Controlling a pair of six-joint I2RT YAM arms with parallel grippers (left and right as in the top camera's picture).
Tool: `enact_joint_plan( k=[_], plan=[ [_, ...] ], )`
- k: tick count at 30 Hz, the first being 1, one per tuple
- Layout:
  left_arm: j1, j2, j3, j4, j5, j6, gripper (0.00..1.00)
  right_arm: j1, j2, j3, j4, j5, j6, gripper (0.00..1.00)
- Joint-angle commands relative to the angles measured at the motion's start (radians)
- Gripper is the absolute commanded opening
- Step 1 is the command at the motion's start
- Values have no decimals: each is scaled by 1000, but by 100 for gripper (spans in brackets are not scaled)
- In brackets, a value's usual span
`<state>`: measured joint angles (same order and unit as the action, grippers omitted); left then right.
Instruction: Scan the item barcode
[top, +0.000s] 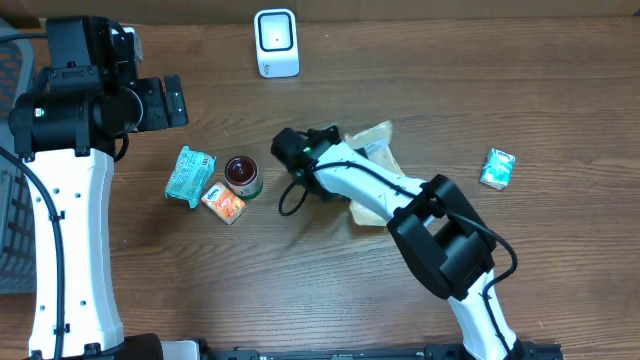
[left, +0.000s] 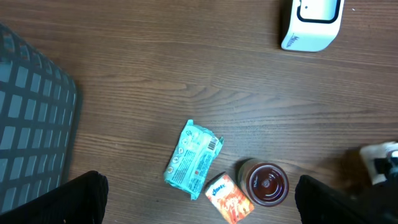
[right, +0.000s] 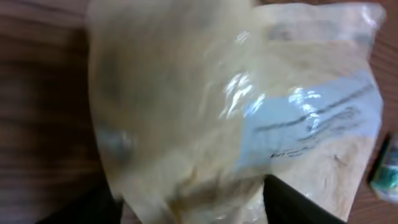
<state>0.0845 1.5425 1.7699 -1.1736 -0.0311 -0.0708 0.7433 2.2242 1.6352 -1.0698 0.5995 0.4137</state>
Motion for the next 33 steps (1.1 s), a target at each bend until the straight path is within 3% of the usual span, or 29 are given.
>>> enact_joint_plan(
  k=[1,11,20,26,33],
  plan=[
    [-6,-13,19,3,-2,19,99,-39,28,-53,3,-11,2,54],
    [-6,-13,19,3,-2,19,100,-47,28,-48,18,-83,1,4],
    [-6,-13,19,3,-2,19,100,-47,-34,97,-108,-211,-13,4],
    [-6,-13,19,3,-2,19,100,-53,-161,224,-172,-512,-109,4],
    [-6,-13,19,3,-2,19,100,-169,-248,228,-120,-968,-167,4]
  ],
)
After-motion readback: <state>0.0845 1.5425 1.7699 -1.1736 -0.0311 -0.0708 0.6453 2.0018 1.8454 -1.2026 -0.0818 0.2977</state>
